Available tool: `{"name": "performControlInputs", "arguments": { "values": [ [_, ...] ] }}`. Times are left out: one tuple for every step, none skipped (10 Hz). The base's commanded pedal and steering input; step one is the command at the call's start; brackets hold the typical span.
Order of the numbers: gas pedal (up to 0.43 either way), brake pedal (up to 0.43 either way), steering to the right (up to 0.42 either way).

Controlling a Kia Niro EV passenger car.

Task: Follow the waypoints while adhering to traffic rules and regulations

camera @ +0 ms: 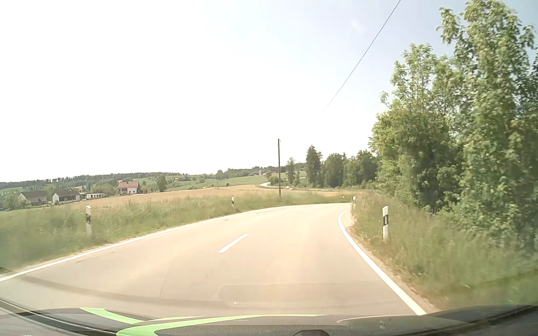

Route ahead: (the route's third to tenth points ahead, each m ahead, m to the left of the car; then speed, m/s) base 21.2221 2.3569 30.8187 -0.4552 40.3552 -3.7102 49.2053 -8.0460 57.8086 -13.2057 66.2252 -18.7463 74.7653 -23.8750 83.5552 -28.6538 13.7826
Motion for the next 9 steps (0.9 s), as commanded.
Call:
{"name": "performControlInputs", "arguments": {
  "values": [
    [0.000,0.000,0.019],
    [0.000,0.000,0.027],
    [0.000,0.000,0.033],
    [0.000,0.000,0.039],
    [0.000,0.000,0.043],
    [0.000,0.000,0.044],
    [0.000,0.000,0.045],
    [0.000,0.000,0.045],
    [0.000,0.000,0.046]
  ]
}}
